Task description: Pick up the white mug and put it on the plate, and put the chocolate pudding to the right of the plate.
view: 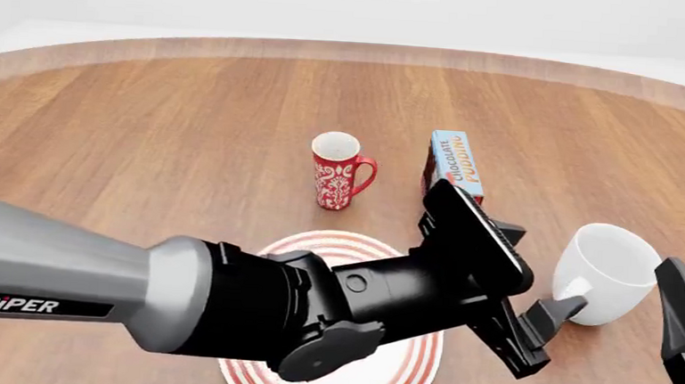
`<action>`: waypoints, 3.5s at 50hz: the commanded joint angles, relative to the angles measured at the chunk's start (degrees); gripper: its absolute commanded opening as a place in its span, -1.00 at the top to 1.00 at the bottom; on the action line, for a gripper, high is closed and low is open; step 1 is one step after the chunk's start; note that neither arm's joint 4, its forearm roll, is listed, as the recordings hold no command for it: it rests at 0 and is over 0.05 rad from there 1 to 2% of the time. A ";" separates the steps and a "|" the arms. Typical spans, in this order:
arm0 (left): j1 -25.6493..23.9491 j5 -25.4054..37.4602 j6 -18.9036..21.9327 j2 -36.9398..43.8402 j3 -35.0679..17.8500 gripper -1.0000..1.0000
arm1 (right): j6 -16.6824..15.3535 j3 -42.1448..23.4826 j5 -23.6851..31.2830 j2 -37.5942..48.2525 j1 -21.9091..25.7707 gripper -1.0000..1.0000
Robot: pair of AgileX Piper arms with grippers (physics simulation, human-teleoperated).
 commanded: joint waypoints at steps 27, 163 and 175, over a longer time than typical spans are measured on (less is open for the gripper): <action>0.64 2.14 -0.54 6.14 -6.06 -1.00 | 0.09 0.03 -0.07 0.00 0.02 -1.00; 1.55 18.32 1.20 30.01 -33.37 -1.00 | 0.42 0.05 -0.39 0.01 0.19 -1.00; 1.70 18.71 1.04 31.53 -34.49 -1.00 | 0.42 0.05 -0.37 0.01 0.18 -1.00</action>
